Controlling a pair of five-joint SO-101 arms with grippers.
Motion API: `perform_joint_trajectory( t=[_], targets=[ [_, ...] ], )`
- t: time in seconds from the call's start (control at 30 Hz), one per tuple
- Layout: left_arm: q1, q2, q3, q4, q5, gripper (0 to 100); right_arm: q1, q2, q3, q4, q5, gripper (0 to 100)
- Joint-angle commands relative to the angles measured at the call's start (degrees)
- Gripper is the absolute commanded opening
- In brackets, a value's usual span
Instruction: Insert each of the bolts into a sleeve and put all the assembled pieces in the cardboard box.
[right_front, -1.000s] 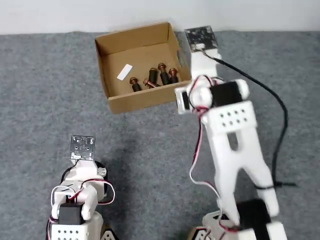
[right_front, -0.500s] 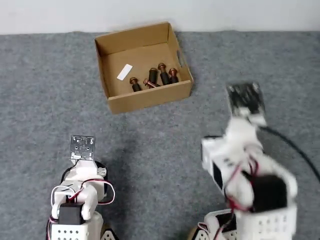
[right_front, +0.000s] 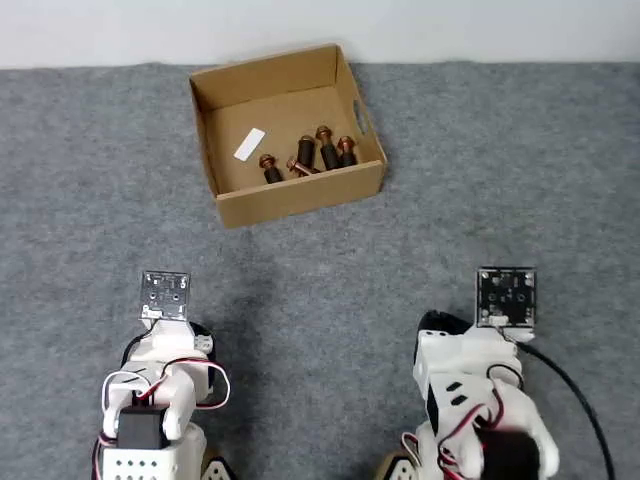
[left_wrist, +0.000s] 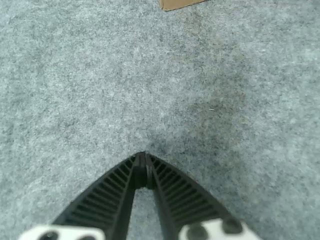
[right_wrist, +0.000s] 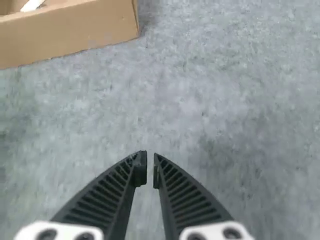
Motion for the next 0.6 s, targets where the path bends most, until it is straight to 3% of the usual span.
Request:
perform_joint_trajectory(
  t=[0.0, 0.57],
  targets=[
    [-0.53, -0.09, -0.4, 0.18, -0.35, 0, 0.13, -3.3, 4.48, -3.12, -0.18, 0.8],
    [-0.53, -0.09, -0.4, 0.18, -0.35, 0, 0.48, -3.3, 27.16, -12.53, -0.18, 0.9]
  ],
)
